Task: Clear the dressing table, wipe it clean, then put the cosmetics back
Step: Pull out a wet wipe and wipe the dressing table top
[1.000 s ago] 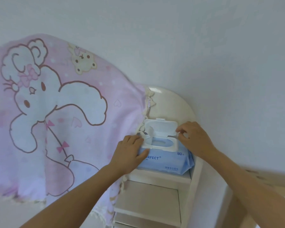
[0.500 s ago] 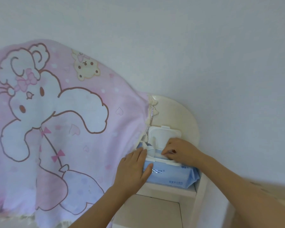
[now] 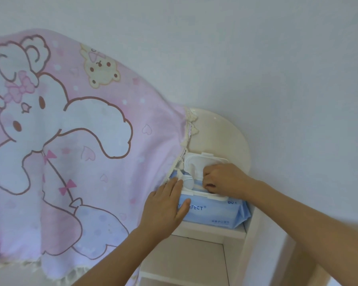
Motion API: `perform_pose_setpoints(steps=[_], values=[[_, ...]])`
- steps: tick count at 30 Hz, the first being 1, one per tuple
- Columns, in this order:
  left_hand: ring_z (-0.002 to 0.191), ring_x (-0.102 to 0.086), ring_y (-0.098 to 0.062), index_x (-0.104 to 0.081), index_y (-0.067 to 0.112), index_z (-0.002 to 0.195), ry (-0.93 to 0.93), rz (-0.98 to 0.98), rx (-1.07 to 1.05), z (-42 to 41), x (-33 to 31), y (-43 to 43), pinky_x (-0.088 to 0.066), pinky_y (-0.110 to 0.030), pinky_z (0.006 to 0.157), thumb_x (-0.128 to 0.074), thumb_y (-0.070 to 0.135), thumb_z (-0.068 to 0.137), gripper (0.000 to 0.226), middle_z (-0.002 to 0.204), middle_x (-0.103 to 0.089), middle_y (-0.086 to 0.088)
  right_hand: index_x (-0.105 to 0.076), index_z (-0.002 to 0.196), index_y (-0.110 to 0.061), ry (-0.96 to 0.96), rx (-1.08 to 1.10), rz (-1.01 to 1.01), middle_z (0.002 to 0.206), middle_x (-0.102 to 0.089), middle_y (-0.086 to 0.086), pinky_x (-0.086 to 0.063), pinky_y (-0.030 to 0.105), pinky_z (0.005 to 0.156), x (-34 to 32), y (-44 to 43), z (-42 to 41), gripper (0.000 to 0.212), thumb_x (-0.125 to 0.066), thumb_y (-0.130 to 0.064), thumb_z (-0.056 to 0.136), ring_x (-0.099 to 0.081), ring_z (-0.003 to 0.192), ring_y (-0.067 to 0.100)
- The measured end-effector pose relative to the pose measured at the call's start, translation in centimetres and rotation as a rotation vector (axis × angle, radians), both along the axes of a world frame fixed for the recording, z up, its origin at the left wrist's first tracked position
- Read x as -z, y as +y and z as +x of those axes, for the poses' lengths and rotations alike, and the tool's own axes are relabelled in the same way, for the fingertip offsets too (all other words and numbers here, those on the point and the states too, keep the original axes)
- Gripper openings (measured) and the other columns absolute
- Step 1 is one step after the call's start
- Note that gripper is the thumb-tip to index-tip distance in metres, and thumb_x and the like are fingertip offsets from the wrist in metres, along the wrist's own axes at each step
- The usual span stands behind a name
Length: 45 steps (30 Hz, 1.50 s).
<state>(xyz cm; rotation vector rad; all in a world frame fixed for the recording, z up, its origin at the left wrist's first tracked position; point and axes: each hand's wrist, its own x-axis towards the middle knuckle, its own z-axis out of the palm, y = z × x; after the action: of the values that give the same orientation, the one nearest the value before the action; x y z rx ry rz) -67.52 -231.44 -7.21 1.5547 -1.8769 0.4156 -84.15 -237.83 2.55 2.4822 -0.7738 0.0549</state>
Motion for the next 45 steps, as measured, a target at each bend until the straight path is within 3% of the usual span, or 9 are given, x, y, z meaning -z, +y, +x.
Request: perform_pose_setpoints(steps=[4,7,9,14,19,25,30,35,45], values=[[0.095,-0.066,-0.019,-0.060,0.010,0.116,0.017,0.056,-0.001,0.1,-0.1,0.2,-0.052,-0.027,0.063,-0.028,0.047,0.083,0.060,0.119,-0.063,-0.007,-0.043,0.037,-0.019,-0.009,-0.080,-0.066,0.043,-0.038,-0.007,0.001,0.010,0.042,-0.6,0.2,-0.1,0.023,-0.049,-0.015,0.058,-0.039,0.036,0.009],[0.128,-0.041,-0.017,-0.032,0.016,0.141,0.037,0.065,0.012,0.0,-0.2,0.4,-0.039,-0.028,0.092,0.000,0.059,0.073,0.087,0.148,-0.033,-0.001,-0.033,0.041,-0.022,-0.079,-0.130,-0.040,0.043,-0.033,-0.007,0.002,0.009,0.042,-1.2,0.5,-0.1,0.019,-0.046,-0.015,0.053,-0.026,0.036,0.009],[0.133,-0.033,-0.013,-0.023,0.019,0.144,0.039,0.058,0.020,0.0,-0.3,0.5,-0.034,-0.025,0.096,0.008,0.060,0.067,0.093,0.152,-0.024,0.002,-0.034,0.050,-0.021,-0.233,-0.150,-0.005,0.051,-0.030,-0.010,-0.008,0.010,0.041,-2.0,0.8,-0.3,0.021,-0.051,-0.009,0.054,-0.027,0.042,0.011],[0.130,-0.038,-0.017,-0.029,0.015,0.142,0.067,0.047,0.033,-0.1,-0.3,0.5,-0.037,-0.028,0.095,0.003,0.060,0.070,0.091,0.149,-0.031,-0.001,-0.047,0.067,-0.011,-0.474,0.021,0.137,0.059,-0.042,-0.005,-0.029,0.025,0.055,-4.6,0.8,-1.4,0.014,-0.057,-0.003,0.074,-0.037,0.061,0.017],[0.129,-0.040,-0.018,-0.031,0.014,0.141,0.078,0.054,0.032,-0.2,-0.4,0.6,-0.037,-0.030,0.096,0.002,0.061,0.070,0.091,0.148,-0.034,-0.002,-0.053,0.063,-0.011,-0.910,0.051,0.443,0.056,-0.053,-0.006,-0.037,0.009,0.050,-4.0,1.7,-1.7,0.019,-0.056,0.004,0.075,-0.049,0.046,0.000],[0.134,-0.031,-0.011,-0.022,0.020,0.144,0.059,0.094,0.016,-0.2,-0.6,0.7,-0.031,-0.024,0.101,0.011,0.061,0.062,0.097,0.152,-0.023,0.004,-0.052,0.064,-0.009,-1.272,0.067,0.691,0.063,-0.060,0.004,-0.044,0.012,0.045,-4.8,2.4,-1.4,0.025,-0.047,0.005,0.084,-0.058,0.046,-0.002],[0.135,-0.027,-0.008,-0.018,0.022,0.144,0.039,0.106,0.004,-0.2,-0.7,0.7,-0.029,-0.021,0.101,0.014,0.061,0.060,0.098,0.153,-0.019,0.007,-0.053,0.065,-0.010,-1.392,0.109,0.722,0.072,-0.064,0.005,-0.045,0.013,0.045,-5.1,2.6,-1.4,0.026,-0.044,0.000,0.087,-0.059,0.059,0.010],[0.135,-0.027,-0.008,-0.018,0.022,0.144,0.035,0.120,0.002,-0.2,-0.8,0.7,-0.029,-0.021,0.101,0.014,0.061,0.059,0.099,0.153,-0.020,0.007,-0.054,0.064,-0.010,-1.536,0.078,0.727,0.075,-0.066,-0.002,-0.045,0.012,0.046,-5.5,3.0,-1.1,0.026,-0.044,0.000,0.087,-0.060,0.052,0.001],[0.133,-0.030,-0.008,-0.019,0.022,0.144,0.021,0.099,0.004,0.0,-0.7,0.5,-0.032,-0.021,0.098,0.014,0.062,0.060,0.098,0.152,-0.021,0.008,-0.061,0.069,-0.011,-1.722,0.030,0.581,0.078,-0.064,0.001,-0.048,0.019,0.050,-8.4,3.3,-3.3,0.027,-0.044,-0.001,0.086,-0.058,0.061,0.012]])
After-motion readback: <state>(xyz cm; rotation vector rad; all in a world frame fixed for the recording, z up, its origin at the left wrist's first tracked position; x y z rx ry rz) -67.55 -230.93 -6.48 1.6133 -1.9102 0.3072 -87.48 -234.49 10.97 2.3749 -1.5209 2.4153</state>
